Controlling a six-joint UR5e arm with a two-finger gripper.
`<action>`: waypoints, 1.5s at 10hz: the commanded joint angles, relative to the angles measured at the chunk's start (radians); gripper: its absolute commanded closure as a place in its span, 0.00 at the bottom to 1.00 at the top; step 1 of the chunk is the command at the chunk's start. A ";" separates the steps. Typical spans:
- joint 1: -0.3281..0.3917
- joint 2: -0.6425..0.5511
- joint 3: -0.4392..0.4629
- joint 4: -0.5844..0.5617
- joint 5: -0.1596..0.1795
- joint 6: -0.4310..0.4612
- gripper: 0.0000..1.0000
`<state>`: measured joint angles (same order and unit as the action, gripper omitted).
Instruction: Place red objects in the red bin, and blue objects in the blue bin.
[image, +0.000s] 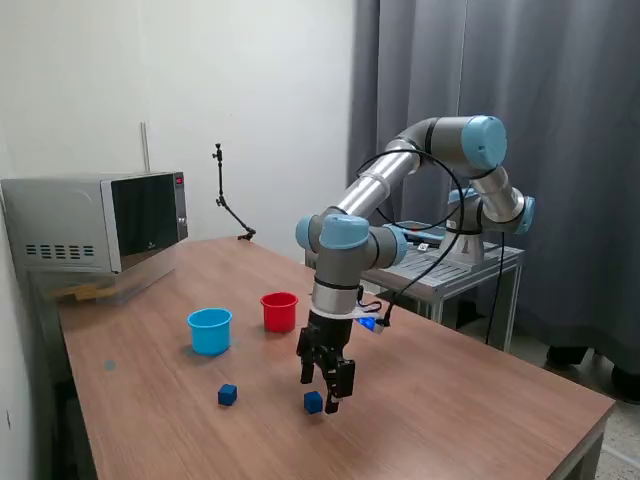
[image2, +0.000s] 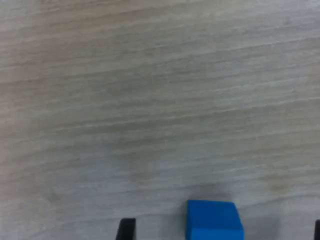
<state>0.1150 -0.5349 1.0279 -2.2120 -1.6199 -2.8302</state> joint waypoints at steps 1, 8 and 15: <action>0.000 0.004 -0.003 0.000 0.000 0.000 0.00; -0.003 0.020 -0.029 0.000 -0.001 -0.026 0.00; -0.001 0.020 -0.020 0.002 -0.005 -0.021 1.00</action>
<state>0.1135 -0.5154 1.0068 -2.2105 -1.6242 -2.8532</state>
